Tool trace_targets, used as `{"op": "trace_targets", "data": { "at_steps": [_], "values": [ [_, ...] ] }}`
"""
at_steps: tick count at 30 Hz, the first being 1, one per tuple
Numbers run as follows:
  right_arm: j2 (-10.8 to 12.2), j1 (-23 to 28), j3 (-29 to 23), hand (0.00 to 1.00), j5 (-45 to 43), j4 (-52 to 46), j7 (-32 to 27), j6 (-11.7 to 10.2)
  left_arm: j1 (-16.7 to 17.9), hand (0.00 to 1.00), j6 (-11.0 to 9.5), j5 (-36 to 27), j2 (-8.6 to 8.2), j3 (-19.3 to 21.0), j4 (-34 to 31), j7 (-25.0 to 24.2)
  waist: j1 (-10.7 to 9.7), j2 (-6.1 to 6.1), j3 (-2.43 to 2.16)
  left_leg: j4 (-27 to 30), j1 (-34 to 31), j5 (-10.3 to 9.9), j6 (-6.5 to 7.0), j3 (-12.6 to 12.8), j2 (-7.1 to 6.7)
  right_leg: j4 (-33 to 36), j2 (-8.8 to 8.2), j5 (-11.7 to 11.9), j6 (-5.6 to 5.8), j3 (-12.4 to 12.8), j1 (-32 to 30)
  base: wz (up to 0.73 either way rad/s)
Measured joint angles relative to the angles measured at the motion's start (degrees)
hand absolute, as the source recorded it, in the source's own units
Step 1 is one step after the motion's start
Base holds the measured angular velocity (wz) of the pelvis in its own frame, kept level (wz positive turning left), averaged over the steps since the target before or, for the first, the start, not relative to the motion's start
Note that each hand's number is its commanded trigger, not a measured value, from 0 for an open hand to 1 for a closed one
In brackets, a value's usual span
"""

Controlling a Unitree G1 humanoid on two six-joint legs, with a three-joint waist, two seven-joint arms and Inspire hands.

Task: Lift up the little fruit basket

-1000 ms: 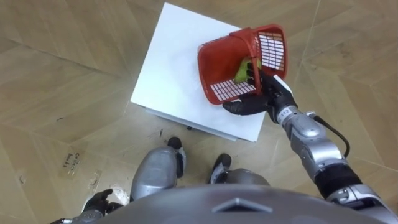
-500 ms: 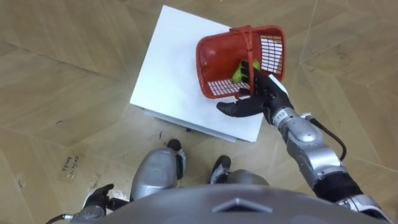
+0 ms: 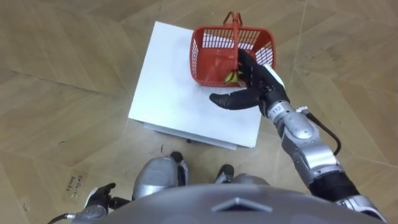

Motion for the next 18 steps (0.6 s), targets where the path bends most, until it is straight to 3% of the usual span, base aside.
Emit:
{"op": "trace_targets", "data": {
  "at_steps": [10,18],
  "values": [
    [0.00,1.21,-0.08,0.00,0.12,-0.91,-2.58,-0.92,0.15,0.00,-0.02,0.05,-0.83,1.17,0.12,0.99,-0.53,1.50,0.01,-1.30,3.62,-0.01,-0.10,0.48,-0.12,0.00,-0.07,-0.07,0.11,0.19,2.46,-0.02],
    [-0.02,2.38,-0.52,0.00,-2.84,-2.90,-3.25,-0.96,0.21,0.00,0.27,-0.04,-1.06,1.78,0.61,1.74,-1.41,1.51,-0.05,-1.77,5.30,-0.11,-0.27,0.71,-0.22,0.05,-0.04,-0.56,0.44,1.46,3.92,-0.02]
  ]
}}
